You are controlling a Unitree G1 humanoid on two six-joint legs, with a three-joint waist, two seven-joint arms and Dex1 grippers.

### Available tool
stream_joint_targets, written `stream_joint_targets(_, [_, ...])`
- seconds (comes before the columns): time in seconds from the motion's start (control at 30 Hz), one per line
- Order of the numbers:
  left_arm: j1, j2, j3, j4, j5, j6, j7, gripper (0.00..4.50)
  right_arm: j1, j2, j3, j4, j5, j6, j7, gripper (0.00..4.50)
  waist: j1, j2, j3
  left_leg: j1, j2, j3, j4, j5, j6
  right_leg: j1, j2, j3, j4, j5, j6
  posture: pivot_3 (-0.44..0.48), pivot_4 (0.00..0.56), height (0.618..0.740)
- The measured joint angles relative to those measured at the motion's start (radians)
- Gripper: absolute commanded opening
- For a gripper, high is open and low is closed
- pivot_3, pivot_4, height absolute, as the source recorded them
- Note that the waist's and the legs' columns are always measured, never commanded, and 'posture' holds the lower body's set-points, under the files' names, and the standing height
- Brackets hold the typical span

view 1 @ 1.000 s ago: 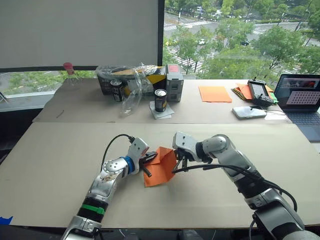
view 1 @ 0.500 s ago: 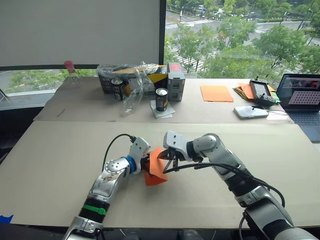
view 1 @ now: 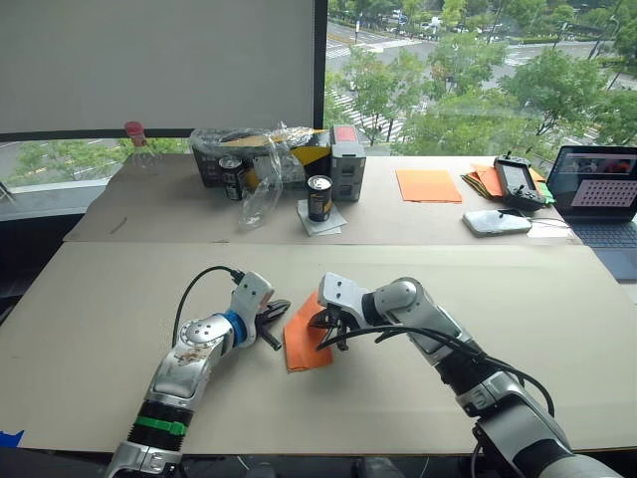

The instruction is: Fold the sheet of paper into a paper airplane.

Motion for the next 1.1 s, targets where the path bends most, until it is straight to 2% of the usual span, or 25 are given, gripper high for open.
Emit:
stream_joint_targets(0.2, [-0.026,-0.034,0.044,-0.035,-0.059,0.034,0.014,0.02,0.000,0.000,0.000,0.004,0.000,-0.002,-0.008,0.00,0.002,0.000,0.000,0.000,0.000,0.000,0.000,0.000,0.000,0.000,0.000,0.000,0.000,0.000,0.000,0.000,0.150,0.730])
stream_joint_targets(0.4, [-0.009,-0.040,-0.018,-0.064,-0.082,0.058,-0.025,0.02,0.017,0.003,-0.021,-0.007,0.003,0.025,-0.054,0.00,0.002,0.000,0.000,0.000,0.000,0.000,0.000,0.000,0.000,0.000,0.000,0.000,0.002,0.000,0.000,0.000,0.150,0.730])
stream_joint_targets(0.73, [0.021,-0.002,-0.099,-0.064,-0.037,0.031,-0.045,0.02,0.044,0.002,-0.075,-0.006,0.017,0.046,-0.112,0.00,0.005,0.000,0.000,0.000,0.000,0.000,0.003,0.000,0.000,0.000,0.000,0.000,0.005,0.000,0.000,0.000,0.150,0.730])
stream_joint_targets(0.87, [0.020,-0.003,-0.108,-0.054,-0.035,0.014,-0.045,0.02,0.024,0.053,-0.101,0.087,0.022,-0.002,-0.152,0.00,0.002,0.000,0.000,0.002,0.000,0.000,0.004,0.000,0.000,0.001,0.000,0.000,0.006,0.000,0.000,0.000,0.150,0.730])
stream_joint_targets(1.1, [0.012,-0.005,-0.119,-0.045,-0.031,0.011,-0.051,0.02,-0.106,0.129,-0.129,0.395,0.006,-0.168,-0.278,0.00,-0.001,0.000,0.000,0.005,0.000,0.000,0.004,0.000,0.000,0.003,0.000,0.001,0.008,0.000,0.000,0.000,0.150,0.730])
